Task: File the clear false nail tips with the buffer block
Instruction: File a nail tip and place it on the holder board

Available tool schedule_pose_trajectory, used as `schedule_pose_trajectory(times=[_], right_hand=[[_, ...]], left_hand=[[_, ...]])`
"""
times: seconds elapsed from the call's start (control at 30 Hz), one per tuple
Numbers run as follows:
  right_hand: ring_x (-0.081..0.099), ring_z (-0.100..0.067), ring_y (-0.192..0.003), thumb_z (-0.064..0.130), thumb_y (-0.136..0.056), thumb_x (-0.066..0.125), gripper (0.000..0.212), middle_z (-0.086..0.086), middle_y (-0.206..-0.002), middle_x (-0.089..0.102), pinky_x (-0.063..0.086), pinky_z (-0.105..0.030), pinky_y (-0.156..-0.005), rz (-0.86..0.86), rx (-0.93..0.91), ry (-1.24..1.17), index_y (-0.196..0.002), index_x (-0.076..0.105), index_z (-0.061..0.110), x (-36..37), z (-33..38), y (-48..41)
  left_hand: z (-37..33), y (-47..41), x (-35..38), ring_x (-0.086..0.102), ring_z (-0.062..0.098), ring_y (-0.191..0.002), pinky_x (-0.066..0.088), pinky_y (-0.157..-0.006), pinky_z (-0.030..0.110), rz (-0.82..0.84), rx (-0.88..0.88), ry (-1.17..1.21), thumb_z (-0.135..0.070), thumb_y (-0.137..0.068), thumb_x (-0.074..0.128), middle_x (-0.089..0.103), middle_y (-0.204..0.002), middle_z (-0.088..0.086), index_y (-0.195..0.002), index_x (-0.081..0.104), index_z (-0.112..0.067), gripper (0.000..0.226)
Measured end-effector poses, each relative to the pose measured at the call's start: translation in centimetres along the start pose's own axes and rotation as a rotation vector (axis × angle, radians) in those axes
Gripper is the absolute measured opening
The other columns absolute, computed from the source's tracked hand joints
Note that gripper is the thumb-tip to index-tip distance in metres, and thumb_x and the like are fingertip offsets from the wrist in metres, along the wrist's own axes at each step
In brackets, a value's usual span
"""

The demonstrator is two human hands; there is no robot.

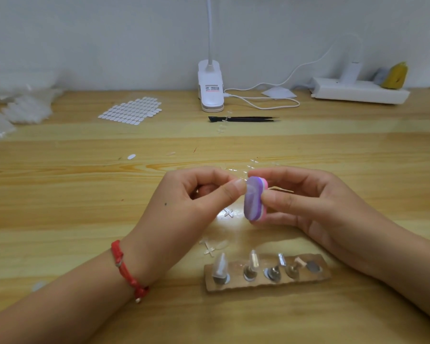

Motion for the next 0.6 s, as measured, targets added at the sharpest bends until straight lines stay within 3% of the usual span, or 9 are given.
schedule_pose_trajectory(times=[0.13,0.27,0.33,0.5,0.6], right_hand=[[0.072,-0.020,-0.089,0.023,-0.067,0.080,0.039,-0.010,-0.101,0.075,0.057,-0.025,-0.075,0.045,0.009,0.065,-0.106,0.076,0.022,0.12,-0.08,0.08],[0.073,-0.021,-0.088,0.026,-0.068,0.078,0.038,-0.011,-0.098,0.075,0.056,-0.025,-0.077,0.066,0.008,0.074,-0.106,0.075,0.025,0.16,-0.05,0.26],[0.073,-0.021,-0.087,0.023,-0.067,0.080,0.038,-0.012,-0.098,0.075,0.056,-0.025,-0.076,0.068,0.000,0.067,-0.105,0.076,0.024,0.13,0.05,0.24],[0.071,-0.017,-0.081,0.018,-0.064,0.075,0.040,-0.010,-0.095,0.075,0.057,-0.026,-0.072,-0.006,-0.033,-0.031,-0.104,0.076,0.014,-0.09,0.06,-0.01],[0.072,-0.021,-0.087,0.014,-0.063,0.084,0.042,-0.013,-0.100,0.075,0.057,-0.027,-0.075,0.024,-0.014,0.038,-0.105,0.076,0.018,0.11,0.05,0.16]], left_hand=[[0.32,-0.12,-0.22,0.039,0.020,-0.072,0.033,-0.067,0.028,-0.039,-0.035,0.068,-0.038,-0.071,0.065,0.047,-0.077,0.012,-0.077,0.074,-0.019,0.021],[0.36,-0.19,-0.05,0.041,0.021,-0.075,0.034,-0.070,0.032,-0.016,-0.029,0.048,-0.037,-0.073,0.065,0.051,-0.077,0.023,-0.080,0.074,-0.017,0.023],[0.40,-0.21,-0.12,0.041,0.021,-0.074,0.034,-0.070,0.031,-0.017,-0.035,0.044,-0.037,-0.073,0.065,0.050,-0.077,0.019,-0.080,0.074,-0.017,0.023],[0.22,-0.15,-0.29,0.041,0.017,-0.070,0.038,-0.056,0.017,-0.041,-0.038,0.055,-0.034,-0.069,0.074,0.048,-0.074,0.010,-0.070,0.073,-0.018,0.016],[0.20,-0.04,-0.13,0.038,0.021,-0.071,0.033,-0.062,0.025,-0.012,-0.040,0.066,-0.036,-0.071,0.066,0.046,-0.077,0.011,-0.072,0.073,-0.019,0.019]])
Point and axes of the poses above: each hand's wrist, its own y-axis away from the middle knuckle, its own x-axis out of the palm, z = x × y, the point moved 3 cm from there along -y, towards the middle knuckle
